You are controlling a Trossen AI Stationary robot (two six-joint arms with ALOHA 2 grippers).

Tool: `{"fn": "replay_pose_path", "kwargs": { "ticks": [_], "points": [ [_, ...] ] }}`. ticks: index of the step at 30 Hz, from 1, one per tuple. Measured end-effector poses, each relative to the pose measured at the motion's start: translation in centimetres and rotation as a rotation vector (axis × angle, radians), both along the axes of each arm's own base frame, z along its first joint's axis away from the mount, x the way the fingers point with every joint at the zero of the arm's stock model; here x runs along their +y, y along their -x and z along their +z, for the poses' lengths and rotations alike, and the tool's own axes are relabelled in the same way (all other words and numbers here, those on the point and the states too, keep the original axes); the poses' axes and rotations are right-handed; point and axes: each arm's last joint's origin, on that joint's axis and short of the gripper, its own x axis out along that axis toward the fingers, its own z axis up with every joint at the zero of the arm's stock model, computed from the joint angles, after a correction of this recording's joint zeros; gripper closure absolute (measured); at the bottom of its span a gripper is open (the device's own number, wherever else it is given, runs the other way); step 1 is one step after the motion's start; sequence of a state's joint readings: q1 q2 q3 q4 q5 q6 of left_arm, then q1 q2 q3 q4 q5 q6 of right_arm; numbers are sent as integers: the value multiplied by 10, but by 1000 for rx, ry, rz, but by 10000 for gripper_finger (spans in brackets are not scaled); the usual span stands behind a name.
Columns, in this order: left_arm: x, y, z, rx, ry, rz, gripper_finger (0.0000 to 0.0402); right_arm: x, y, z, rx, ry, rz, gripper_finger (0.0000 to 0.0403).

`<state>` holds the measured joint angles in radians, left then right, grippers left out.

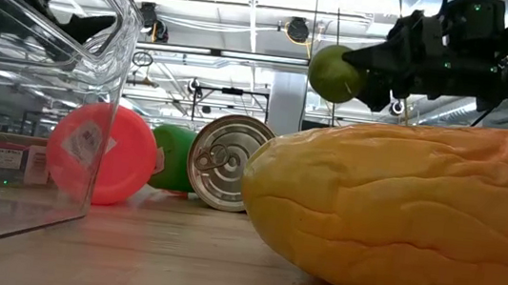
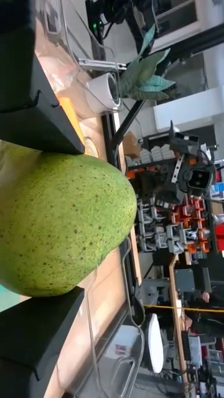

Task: Pick & Place Food Item
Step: Put the green pear into the top transparent bin

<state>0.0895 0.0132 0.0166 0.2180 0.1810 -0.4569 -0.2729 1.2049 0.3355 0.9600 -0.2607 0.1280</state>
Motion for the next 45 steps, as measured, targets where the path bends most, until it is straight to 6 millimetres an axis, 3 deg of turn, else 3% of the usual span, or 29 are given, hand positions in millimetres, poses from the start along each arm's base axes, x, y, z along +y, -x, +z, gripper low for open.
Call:
{"fn": "replay_pose_path", "kwargs": {
  "ticks": [4, 12, 22, 28, 34, 45],
  "points": [
    [3, 0, -1, 15, 122, 88, 36, 0, 0, 0, 0, 1, 0, 78],
    [7, -8, -4, 49, 197, 199, 36, 0, 0, 1, -6, 7, -2, 78],
    [12, -38, -1, 80, 161, 263, 36, 12, -8, 2, -47, 75, -36, 78],
    [14, -74, 15, 189, 93, 263, 36, 16, -27, 3, -30, 88, -53, 78],
    [16, -123, 37, 240, 13, 188, 36, 16, -45, 3, -11, 113, -45, 78],
    [22, -211, 40, 330, -109, 184, 36, 28, -53, 6, -71, 283, -114, 78]
  ]
}}
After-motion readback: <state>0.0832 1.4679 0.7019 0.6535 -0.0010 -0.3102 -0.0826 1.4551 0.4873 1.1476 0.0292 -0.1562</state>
